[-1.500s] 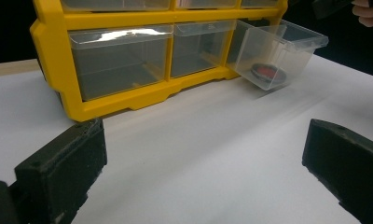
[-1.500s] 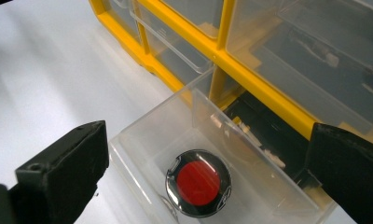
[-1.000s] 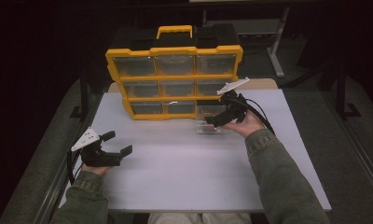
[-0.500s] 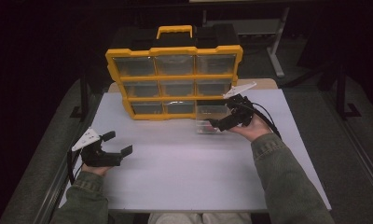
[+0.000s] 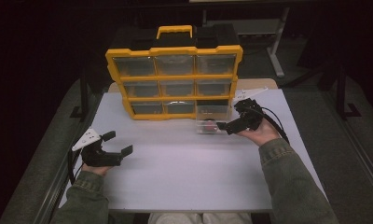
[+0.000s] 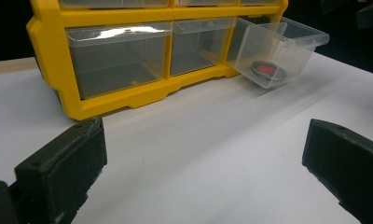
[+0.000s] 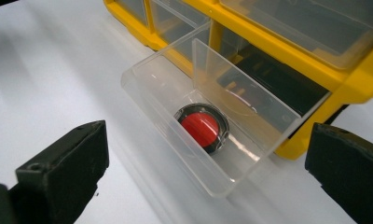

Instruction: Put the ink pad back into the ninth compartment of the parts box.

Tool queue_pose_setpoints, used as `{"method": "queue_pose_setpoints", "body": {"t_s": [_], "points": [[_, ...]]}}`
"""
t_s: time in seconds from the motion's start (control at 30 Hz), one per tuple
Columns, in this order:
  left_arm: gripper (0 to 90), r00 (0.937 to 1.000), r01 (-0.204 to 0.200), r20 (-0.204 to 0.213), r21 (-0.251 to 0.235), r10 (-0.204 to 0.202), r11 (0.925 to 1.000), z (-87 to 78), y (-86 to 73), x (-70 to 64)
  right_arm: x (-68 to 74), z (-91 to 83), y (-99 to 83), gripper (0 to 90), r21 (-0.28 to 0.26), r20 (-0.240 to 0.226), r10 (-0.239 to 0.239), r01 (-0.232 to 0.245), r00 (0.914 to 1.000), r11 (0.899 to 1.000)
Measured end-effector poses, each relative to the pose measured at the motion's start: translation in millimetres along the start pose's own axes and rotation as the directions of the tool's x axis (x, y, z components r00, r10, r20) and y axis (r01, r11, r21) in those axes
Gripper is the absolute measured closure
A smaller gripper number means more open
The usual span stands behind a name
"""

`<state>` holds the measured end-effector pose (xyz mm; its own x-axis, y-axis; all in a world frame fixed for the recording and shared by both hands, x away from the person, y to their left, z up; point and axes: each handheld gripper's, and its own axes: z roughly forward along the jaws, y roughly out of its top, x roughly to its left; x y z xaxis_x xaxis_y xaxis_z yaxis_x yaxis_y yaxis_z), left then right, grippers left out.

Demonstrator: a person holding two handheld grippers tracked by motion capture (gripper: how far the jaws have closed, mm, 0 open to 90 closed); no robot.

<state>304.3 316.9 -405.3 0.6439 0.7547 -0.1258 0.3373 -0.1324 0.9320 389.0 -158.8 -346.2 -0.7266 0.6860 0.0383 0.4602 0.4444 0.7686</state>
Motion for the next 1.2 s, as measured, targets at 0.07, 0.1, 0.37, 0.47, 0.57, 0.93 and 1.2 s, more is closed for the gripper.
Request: {"method": "queue_pose_setpoints", "body": {"t_s": [0.07,0.1,0.37,0.47,0.57,0.93,1.2], "points": [[0.0,1.0,0.0,0.001,0.0,0.0,1.0,0.0,0.0,0.1,-0.6,-3.0,-2.3,0.0,-0.005,0.002,0.001,-0.001,1.0,1.0],[0.0,1.0,0.0,0.001,0.0,0.0,1.0,0.0,0.0,0.2,-0.9,-4.4,-3.6,0.0,-0.009,0.002,0.002,-0.002,1.0,1.0],[0.0,1.0,-0.003,0.0,0.003,0.003,1.0,0.5,0.0,-0.3,-4.7,-11.4,-17.6,0.0,-0.018,0.002,0.023,-0.023,0.9997,1.0],[0.0,1.0,-0.004,0.001,0.005,0.004,1.0,0.5,0.0,-0.2,-4.6,-13.9,-22.2,0.0,-0.018,0.005,0.032,-0.032,0.9995,0.999],[0.0,1.0,-0.002,0.0,0.004,0.002,1.0,0.3,0.0,-0.4,-4.4,-16.3,-26.9,0.0,-0.025,0.002,0.034,-0.034,0.9994,0.999],[0.0,1.0,-0.002,0.001,0.004,0.002,1.0,0.4,0.1,-0.5,-5.0,-23.1,-45.3,0.0,-0.042,0.012,0.06,-0.059,0.9982,0.997],[0.0,1.0,-0.001,0.002,0.005,0.001,1.0,0.4,0.0,-0.7,-4.2,-23.9,-57.0,0.0,-0.042,0.018,0.076,-0.075,0.997,0.996]]}}
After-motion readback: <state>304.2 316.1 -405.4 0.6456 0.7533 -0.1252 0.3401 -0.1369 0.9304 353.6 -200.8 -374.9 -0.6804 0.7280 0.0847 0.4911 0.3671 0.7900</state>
